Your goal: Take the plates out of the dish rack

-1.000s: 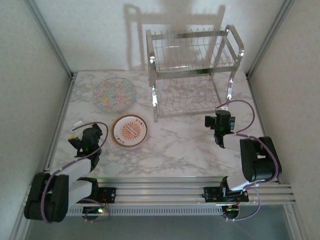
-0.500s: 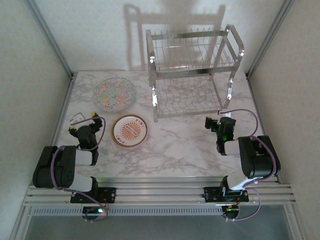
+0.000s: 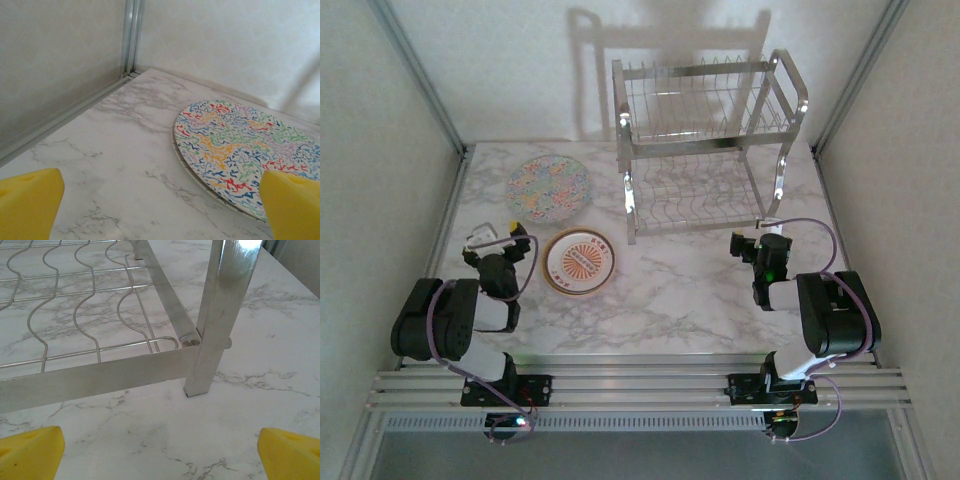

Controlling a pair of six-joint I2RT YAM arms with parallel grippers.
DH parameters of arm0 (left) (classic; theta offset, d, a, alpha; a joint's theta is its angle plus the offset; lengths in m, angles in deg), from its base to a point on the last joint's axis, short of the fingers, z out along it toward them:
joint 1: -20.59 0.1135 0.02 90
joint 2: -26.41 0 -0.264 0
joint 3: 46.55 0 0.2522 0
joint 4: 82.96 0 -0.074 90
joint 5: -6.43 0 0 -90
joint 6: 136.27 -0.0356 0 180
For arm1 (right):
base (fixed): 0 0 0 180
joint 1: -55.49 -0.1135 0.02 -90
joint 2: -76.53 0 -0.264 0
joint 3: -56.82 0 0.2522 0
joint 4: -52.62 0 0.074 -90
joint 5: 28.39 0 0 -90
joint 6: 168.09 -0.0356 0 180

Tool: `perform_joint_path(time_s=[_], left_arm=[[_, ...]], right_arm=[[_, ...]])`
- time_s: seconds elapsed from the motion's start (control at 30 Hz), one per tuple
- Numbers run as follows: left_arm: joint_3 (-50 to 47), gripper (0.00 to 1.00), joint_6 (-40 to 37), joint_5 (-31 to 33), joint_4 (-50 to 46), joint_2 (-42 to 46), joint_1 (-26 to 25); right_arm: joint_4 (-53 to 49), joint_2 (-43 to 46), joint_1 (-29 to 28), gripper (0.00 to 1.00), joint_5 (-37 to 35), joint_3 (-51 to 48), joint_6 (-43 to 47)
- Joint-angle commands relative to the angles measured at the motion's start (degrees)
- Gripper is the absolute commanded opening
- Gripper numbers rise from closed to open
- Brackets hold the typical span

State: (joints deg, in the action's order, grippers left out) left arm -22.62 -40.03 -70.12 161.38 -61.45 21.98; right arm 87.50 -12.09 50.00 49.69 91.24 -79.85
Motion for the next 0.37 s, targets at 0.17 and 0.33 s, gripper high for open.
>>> perform_joint_path(time_s=[0.17,0.33], left_arm=[[1.3,0.99,-1.7,0.1,-0.7,-0.5,-0.7],[-0.6,0.99,-1.4,1.7,3.2,-0.3,-0.9]], right_arm=[[1.8,0.0,0.3,0.99,-0.3,1.0,-0.6],[1.9,0.0,0.3,0.99,-0.3,0.9,-0.6]])
